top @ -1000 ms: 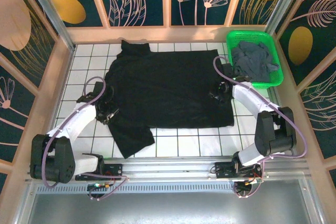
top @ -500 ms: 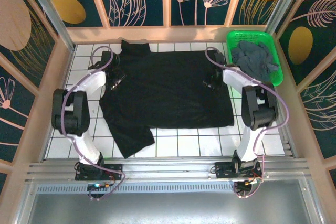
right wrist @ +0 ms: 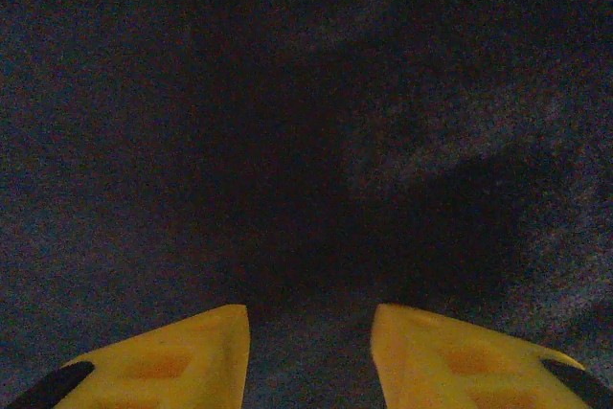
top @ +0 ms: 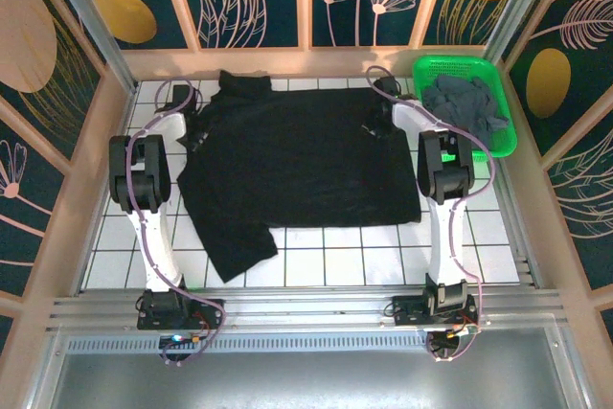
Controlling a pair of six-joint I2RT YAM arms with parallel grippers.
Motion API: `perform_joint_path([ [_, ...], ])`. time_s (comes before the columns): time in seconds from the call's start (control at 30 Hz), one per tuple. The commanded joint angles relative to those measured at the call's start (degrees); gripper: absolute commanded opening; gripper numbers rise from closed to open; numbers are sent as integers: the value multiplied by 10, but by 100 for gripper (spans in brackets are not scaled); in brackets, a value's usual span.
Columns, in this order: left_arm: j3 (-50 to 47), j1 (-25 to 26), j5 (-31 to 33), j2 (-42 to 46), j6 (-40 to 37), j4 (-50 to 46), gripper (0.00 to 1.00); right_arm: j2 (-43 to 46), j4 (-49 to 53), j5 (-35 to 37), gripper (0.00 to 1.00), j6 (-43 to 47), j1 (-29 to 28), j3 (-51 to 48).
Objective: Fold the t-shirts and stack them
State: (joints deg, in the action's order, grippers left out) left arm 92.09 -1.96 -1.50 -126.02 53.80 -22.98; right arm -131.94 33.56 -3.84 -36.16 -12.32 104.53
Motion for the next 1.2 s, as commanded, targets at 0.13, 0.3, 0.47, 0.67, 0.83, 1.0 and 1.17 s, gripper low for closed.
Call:
perform_joint_path([
  [0.13, 91, -24, -6, -67, -59, -53, 53, -95, 64, -43, 42, 21, 1, 125],
  [0.3, 82, -14, 43, 30, -82, -65, 61, -8, 27, -41, 50, 66, -12, 113],
  [0.47, -27, 32, 87, 149, -103, -123, 62, 118, 11, -17, 54, 51, -14, 18],
  [0.67, -307, 112, 78, 355, -71, -138, 61, 296, -29, -22, 54, 30, -31, -190],
  [0.83, -470, 152, 56, 517, -39, -211, 58, 428, -32, -49, 54, 7, -41, -360],
  [1.0, -541, 198, 19, 602, -16, -282, 55, 501, -7, -77, 54, -7, -45, -450],
  [1.17, -581, 217, -6, 621, -12, -281, 54, 520, 3, -82, 54, -3, -47, -480],
])
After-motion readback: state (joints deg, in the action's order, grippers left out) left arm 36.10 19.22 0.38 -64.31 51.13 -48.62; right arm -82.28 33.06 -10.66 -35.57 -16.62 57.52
